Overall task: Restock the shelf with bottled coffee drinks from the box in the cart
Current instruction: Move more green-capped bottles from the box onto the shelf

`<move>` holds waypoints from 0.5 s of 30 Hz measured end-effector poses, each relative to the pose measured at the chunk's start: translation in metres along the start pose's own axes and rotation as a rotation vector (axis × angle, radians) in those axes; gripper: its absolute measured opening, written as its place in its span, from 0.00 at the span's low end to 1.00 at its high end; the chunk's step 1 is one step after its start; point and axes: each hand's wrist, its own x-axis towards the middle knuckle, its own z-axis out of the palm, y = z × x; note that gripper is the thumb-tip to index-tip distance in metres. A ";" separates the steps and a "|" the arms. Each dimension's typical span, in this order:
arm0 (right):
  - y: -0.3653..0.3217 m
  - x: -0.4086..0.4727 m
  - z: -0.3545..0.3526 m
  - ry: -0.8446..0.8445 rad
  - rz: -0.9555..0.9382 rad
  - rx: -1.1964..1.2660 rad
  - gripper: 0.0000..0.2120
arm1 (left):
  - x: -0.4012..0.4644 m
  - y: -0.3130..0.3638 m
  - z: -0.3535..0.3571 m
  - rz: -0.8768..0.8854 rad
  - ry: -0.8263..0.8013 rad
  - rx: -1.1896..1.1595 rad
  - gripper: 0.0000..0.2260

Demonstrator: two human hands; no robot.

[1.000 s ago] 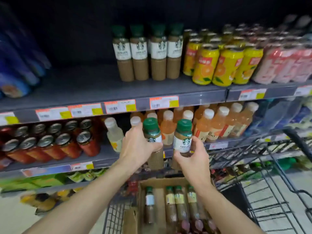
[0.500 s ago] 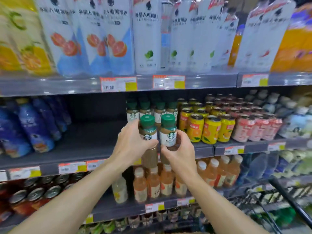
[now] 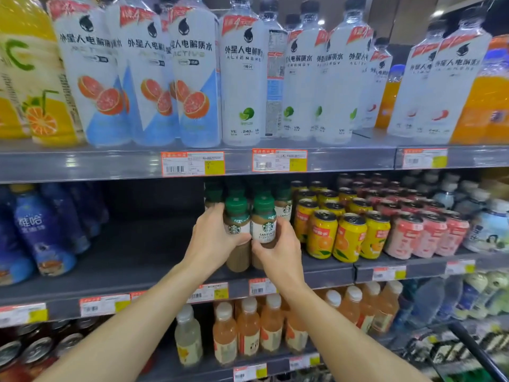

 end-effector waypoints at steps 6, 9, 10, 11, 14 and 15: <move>0.015 0.011 0.010 -0.017 0.007 -0.008 0.24 | 0.004 -0.015 0.014 -0.014 0.024 -0.037 0.23; 0.022 0.013 0.016 -0.015 0.017 -0.001 0.25 | 0.010 -0.023 0.019 -0.033 0.016 -0.035 0.24; 0.024 0.013 0.017 -0.015 0.021 -0.003 0.25 | 0.010 -0.026 0.020 -0.038 0.011 -0.032 0.24; 0.026 0.013 0.018 -0.016 0.025 -0.008 0.25 | 0.011 -0.028 0.022 -0.046 0.008 -0.027 0.24; 0.032 0.012 0.021 -0.011 0.041 -0.017 0.25 | 0.009 -0.031 0.028 -0.055 0.029 -0.033 0.25; 0.033 0.012 0.021 -0.010 0.041 -0.018 0.26 | 0.008 -0.032 0.030 -0.056 0.040 -0.048 0.26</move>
